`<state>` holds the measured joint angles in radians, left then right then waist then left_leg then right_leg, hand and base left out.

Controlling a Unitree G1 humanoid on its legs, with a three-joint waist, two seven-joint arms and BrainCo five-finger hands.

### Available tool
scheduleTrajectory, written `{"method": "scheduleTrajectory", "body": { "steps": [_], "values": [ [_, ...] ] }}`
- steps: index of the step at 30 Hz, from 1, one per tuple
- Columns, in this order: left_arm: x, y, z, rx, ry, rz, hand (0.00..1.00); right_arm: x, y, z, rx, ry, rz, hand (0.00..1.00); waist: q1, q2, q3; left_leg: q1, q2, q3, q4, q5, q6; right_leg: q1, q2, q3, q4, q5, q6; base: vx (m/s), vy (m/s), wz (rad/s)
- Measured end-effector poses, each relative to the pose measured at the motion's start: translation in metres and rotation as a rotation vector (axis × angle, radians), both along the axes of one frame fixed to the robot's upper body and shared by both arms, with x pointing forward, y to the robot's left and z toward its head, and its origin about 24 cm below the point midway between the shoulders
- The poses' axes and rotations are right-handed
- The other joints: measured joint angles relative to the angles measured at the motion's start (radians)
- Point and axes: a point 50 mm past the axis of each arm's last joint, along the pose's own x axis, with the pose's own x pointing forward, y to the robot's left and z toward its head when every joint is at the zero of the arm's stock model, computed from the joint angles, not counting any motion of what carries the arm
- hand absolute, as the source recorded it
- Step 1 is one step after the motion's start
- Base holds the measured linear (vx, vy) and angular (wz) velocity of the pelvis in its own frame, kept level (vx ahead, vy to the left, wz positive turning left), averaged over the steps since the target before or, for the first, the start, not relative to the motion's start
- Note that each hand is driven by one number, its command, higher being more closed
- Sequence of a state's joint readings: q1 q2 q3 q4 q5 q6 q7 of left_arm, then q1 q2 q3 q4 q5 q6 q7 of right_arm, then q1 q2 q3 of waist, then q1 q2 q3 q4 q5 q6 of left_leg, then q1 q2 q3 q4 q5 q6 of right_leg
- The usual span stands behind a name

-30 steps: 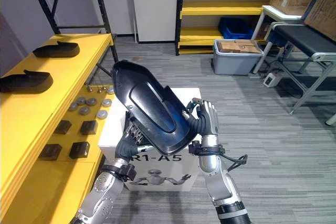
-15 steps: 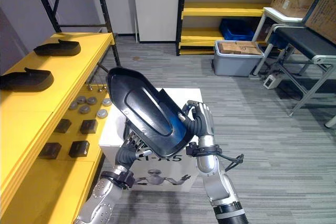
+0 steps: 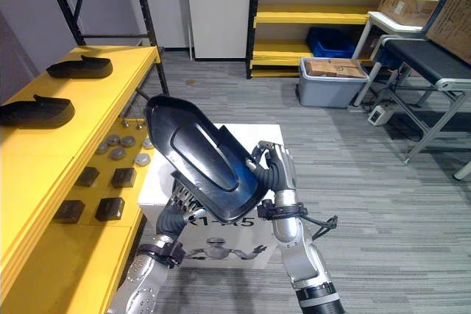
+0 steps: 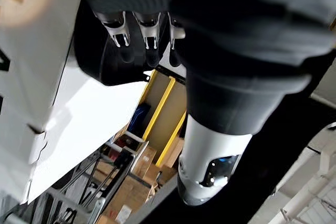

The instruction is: Walk over and take plastic housings, then place them on the shelf

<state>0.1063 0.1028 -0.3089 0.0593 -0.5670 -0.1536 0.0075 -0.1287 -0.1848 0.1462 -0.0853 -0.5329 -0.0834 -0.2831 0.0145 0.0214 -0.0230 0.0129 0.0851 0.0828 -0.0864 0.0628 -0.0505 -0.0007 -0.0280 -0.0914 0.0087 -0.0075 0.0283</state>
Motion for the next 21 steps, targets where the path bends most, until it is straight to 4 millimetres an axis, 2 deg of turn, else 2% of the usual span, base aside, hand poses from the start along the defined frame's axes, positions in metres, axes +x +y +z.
{"method": "scheduleTrajectory", "body": {
  "steps": [8,14,21],
  "values": [
    [-0.004,0.008,-0.004,-0.014,0.021,0.054,0.00,0.001,-0.015,0.003,-0.009,-0.017,-0.071,1.00,0.000,-0.001,0.001,0.001,0.000,-0.001,0.000,0.000,0.000,0.001,0.000,-0.001,0.001,0.000,0.000,0.00,0.000,0.00],
    [-0.003,0.017,-0.001,-0.027,0.005,0.108,0.00,0.001,-0.014,0.003,0.002,-0.017,-0.072,1.00,0.000,-0.003,0.002,0.002,0.000,-0.001,0.000,0.001,-0.001,0.001,-0.001,-0.001,0.002,-0.001,0.000,0.00,0.000,0.00],
    [-0.002,0.014,0.004,-0.046,-0.014,0.111,0.00,0.001,-0.009,0.002,0.031,-0.012,-0.067,1.00,-0.001,-0.010,0.008,0.002,-0.002,-0.002,0.000,0.001,-0.001,0.001,-0.003,-0.001,0.002,-0.002,0.002,0.00,0.000,0.00]
  ]
}}
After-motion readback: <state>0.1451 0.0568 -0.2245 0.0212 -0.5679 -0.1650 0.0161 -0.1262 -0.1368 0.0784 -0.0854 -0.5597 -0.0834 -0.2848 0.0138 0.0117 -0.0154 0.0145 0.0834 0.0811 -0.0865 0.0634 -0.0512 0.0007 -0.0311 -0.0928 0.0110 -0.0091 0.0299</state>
